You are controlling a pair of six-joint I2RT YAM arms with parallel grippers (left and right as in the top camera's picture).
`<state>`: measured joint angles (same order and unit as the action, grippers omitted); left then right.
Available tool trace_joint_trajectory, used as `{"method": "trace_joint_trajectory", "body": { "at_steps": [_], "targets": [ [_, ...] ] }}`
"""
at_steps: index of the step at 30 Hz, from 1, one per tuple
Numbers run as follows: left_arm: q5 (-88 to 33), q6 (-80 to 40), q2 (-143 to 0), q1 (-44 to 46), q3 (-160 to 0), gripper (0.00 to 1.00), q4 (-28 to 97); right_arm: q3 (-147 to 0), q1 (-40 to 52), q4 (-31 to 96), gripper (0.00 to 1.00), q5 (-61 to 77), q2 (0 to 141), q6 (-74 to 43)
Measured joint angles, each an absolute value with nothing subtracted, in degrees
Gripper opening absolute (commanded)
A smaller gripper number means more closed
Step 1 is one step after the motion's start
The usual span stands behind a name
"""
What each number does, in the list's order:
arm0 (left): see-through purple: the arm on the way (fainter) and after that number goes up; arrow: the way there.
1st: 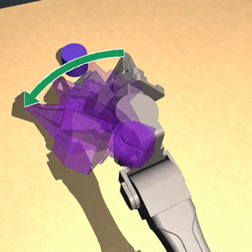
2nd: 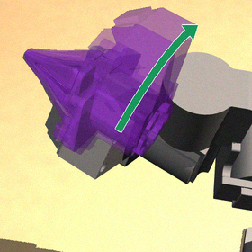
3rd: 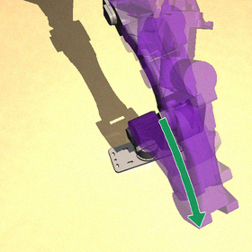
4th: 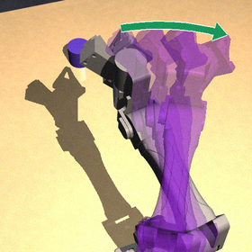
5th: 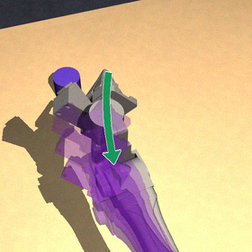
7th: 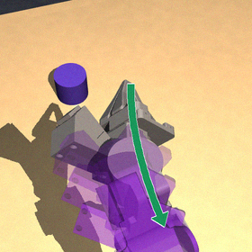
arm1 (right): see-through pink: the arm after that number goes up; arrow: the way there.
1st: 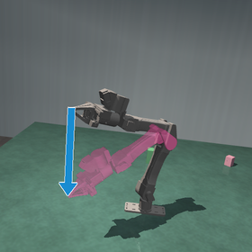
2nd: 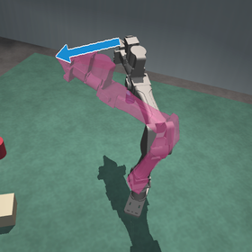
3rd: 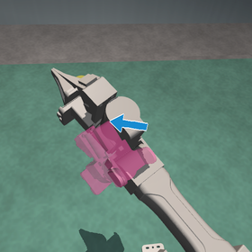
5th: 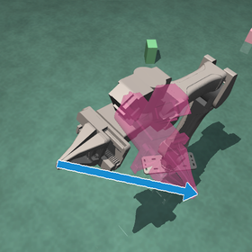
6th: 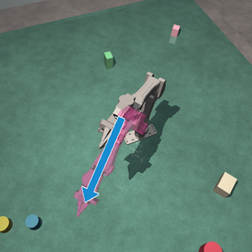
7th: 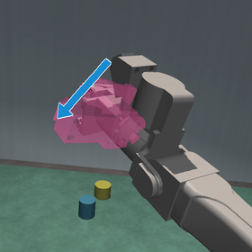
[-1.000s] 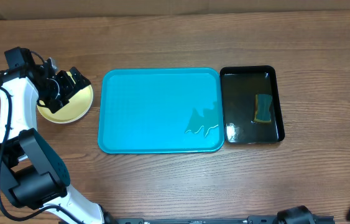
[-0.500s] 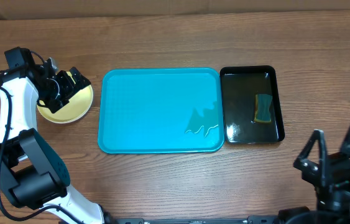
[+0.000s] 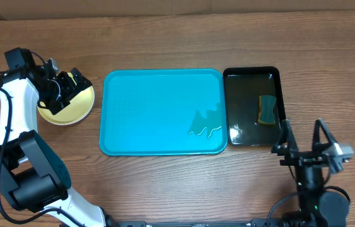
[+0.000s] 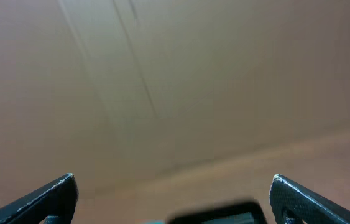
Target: Clean dirty plates on tray and stack at the side
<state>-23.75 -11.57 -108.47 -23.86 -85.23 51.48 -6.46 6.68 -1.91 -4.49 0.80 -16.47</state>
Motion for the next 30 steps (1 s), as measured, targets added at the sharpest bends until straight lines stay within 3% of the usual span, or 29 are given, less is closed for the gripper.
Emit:
{"method": "trace_joint_trajectory", "body": {
  "at_steps": [11, 30],
  "targets": [
    [-23.75, -11.57, -108.47, -23.86, -85.23, 1.0, 51.48, -3.79, 6.37, 10.81, 1.0, -6.2, 0.75, -16.45],
    [-23.77, -11.57, -108.47, -23.86, -85.23, 1.0, 51.48, -3.25, 6.37, 11.51, 1.0, -5.74, 0.73, -16.47]
  ]
}}
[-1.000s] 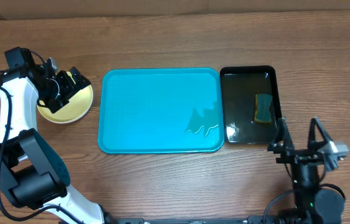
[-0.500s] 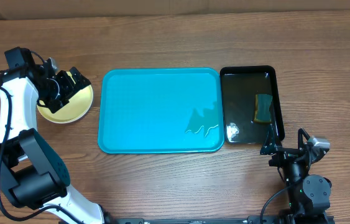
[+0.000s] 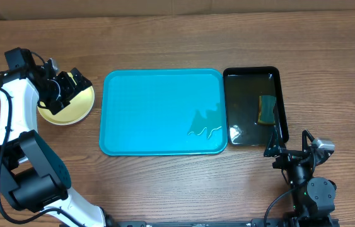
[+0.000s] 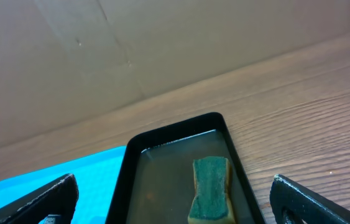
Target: Clean dirty plates on tray and stack at the side
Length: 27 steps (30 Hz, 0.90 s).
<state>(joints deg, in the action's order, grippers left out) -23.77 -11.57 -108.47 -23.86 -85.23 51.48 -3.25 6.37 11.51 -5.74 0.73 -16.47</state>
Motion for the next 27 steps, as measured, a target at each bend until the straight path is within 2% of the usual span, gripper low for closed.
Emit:
{"method": "trace_joint_trajectory", "body": {
  "at_steps": [27],
  "targets": [
    [-23.31, -11.57, -107.35, -21.78, -85.23, 1.0, 51.51, -3.25, 6.37, 11.51, 1.0, -5.72, 0.73, -16.47]
  ]
}}
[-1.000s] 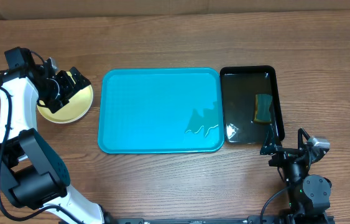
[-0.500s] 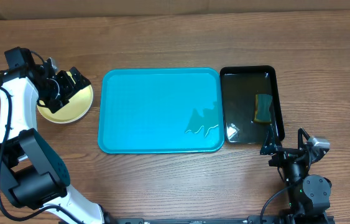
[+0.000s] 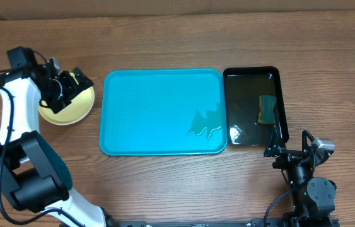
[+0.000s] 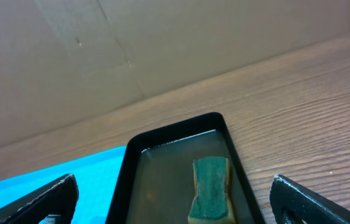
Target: Clean dirty plates on tray and stack at the side
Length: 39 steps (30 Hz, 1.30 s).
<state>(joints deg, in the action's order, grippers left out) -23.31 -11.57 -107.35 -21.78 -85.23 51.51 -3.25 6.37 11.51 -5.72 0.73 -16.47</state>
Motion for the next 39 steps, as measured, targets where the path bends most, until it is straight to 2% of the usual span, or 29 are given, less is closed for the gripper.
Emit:
{"method": "trace_joint_trajectory", "body": {
  "at_steps": [6, 12, 18, 26, 32, 36, 39],
  "targets": [
    [-23.16, -11.57, -97.25, -12.75, -85.23, 1.0, 51.46, -3.25, 6.37, 11.55, 1.0, -5.74, 0.73, -16.45],
    [-23.4, -11.57, -79.44, -2.09, -85.27, 1.0, 51.44, -3.25, 6.37, 11.53, 1.0, -5.72, 0.73, -16.47],
    [-23.33, -11.2, -65.04, 4.6, -85.67, 1.0, 51.55, -3.25, 6.37, 11.55, 1.0, -5.37, 0.73, -16.43],
    [-18.7, -8.99, -56.25, 5.28, -85.19, 1.0, 59.55, -3.25, 6.37, 11.53, 1.0, -5.32, 0.73, -16.45],
    [-14.41, -8.78, -44.36, 5.28, -71.66, 1.0, 59.81, -3.22, 6.37, 11.51, 1.0, -5.3, 0.73, -16.45],
    [-13.3, -8.75, -33.58, 4.64, -57.63, 1.0, 51.03, -3.2, 6.37, 11.6, 1.0, -5.3, 0.73, -16.45],
    [-12.93, -8.82, -25.52, 3.49, -47.07, 1.0, 39.22, -3.18, 6.37, 11.53, 1.0, -5.32, 0.73, -16.47]
  ]
}}
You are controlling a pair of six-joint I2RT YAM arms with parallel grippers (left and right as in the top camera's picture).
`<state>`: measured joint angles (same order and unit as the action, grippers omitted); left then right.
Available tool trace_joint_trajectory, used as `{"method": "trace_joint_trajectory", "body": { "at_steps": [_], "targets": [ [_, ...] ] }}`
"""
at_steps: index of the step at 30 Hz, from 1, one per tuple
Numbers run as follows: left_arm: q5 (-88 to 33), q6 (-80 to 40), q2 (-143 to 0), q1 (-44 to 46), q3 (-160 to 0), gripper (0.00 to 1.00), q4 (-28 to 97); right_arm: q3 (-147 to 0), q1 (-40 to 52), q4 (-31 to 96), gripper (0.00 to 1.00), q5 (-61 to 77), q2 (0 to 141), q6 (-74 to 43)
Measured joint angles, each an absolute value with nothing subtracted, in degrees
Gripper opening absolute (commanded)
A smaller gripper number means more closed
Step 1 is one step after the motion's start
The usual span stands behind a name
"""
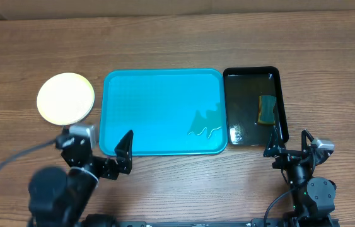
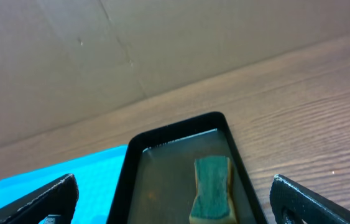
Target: Clean dirty plates on tray and stack at the side
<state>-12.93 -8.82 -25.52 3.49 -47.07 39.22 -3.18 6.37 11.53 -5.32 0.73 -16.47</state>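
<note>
A pale yellow plate (image 1: 65, 98) lies on the table to the left of the blue tray (image 1: 162, 82), nothing touching it. No plates are on the tray, only a small wet patch (image 1: 205, 125) near its right end. My left gripper (image 1: 95, 150) is drawn back at the front edge, below the tray's left corner, open and holding nothing. At the front right my right gripper (image 1: 289, 146) is open too. In the right wrist view the right gripper (image 2: 173, 186) looks over the black basin (image 2: 125, 168) with a green sponge (image 2: 212, 186) in water.
The black basin (image 1: 280, 94) stands against the tray's right side, with the sponge (image 1: 267, 110) in it. A cardboard wall (image 2: 162, 50) runs along the far side of the wooden table (image 1: 328, 75). Both arm bases sit at the front edge.
My left arm has left the yellow plate and now rests at the front edge, below the tray's left corner, gripper open. The plate lies uncovered on the table. The right arm has not moved.
My left gripper was at the yellow plate beside the tray, and my right wrist camera faced the cardboard wall. Then the right arm sat low at the front, looking at the basin. The left gripper stayed at the plate, and now it is back at the front.
</note>
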Motion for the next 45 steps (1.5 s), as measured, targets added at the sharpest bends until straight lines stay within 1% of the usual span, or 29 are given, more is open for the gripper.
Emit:
{"method": "trace_joint_trajectory", "body": {
  "at_steps": [7, 10, 14, 26, 33, 45],
  "targets": [
    [-12.51, -9.02, -8.97, 2.83, -27.79, 1.0, 5.56, -3.18, 6.37, 11.55, 1.0, -5.32, 0.73, -16.47],
    [-12.53, -9.04, -4.4, 2.83, -21.52, 1.0, -6.04, -3.18, 6.35, 11.53, 1.0, -5.32, 0.73, -16.45],
    [-12.56, -9.06, -0.97, 2.83, -14.96, 1.0, -13.37, -3.18, 6.37, 11.55, 1.0, -5.3, 0.73, -16.47],
    [-12.12, -10.17, -0.91, 2.83, -1.61, 1.0, -12.56, -3.18, 6.37, 11.55, 1.0, -5.3, 0.73, -16.47],
    [-9.72, -10.37, -0.91, 2.83, -0.45, 1.0, 3.53, -3.18, 6.37, 11.55, 1.0, -5.3, 0.73, -16.47],
    [-7.86, -10.37, -0.86, 2.83, -0.47, 1.0, 3.64, -3.18, 6.37, 11.55, 1.0, -5.32, 0.73, -16.47]
  ]
}}
